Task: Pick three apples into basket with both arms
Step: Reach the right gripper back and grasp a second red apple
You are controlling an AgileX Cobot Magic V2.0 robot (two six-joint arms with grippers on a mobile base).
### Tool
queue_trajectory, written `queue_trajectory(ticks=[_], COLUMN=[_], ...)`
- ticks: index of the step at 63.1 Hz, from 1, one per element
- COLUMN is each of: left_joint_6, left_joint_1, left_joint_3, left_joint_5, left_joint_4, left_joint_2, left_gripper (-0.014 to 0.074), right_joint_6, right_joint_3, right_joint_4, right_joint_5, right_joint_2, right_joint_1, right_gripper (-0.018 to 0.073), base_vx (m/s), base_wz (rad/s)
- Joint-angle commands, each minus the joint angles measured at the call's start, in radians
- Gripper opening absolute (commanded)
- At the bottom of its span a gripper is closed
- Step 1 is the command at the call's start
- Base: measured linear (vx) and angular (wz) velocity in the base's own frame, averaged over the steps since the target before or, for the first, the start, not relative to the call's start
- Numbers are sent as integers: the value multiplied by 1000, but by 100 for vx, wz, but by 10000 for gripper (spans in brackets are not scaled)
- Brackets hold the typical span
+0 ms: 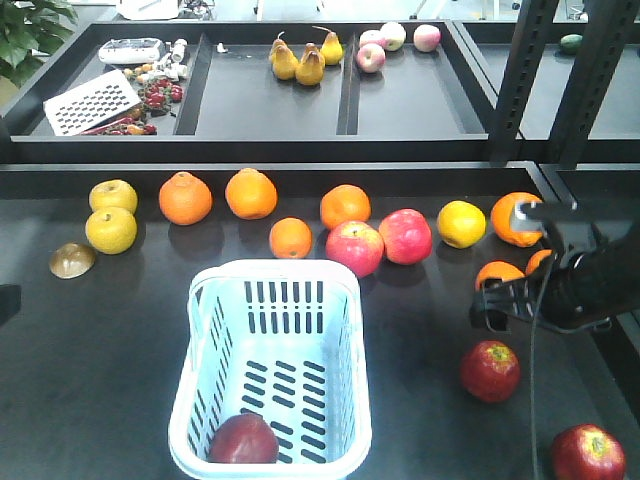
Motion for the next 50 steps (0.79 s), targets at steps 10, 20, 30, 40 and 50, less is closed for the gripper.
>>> queue_trajectory(ticks=[10, 20, 30, 40, 50], left_joint_6=[-10, -10, -10, -10, -10], left_joint_1=[2, 2, 2, 2, 2], left_joint_3=[-27, -27, -27, -27, -27], left_joint_5=[-60, -60, -60, -60, -60], left_joint_4=[-5, -5, -5, -5, -5], left_joint_2=[-5, -5, -5, -5, -5], left_gripper=[588, 588, 588, 588, 588], right_joint_6=[-37, -50, -50, -49, -48], right_joint_3=[-50, -113, -139, -136, -136], right_joint_4=[8, 55, 66, 73, 73], right_joint_5=[-214, -204, -158, -130, -109], right_joint_2=[173, 305, 421, 463, 420], right_joint_1=[-16, -16, -16, -16, -16], right_gripper=[608, 578, 556, 479, 272], base_vx=[0, 0, 0, 0, 0], base_wz=[0, 0, 0, 0, 0])
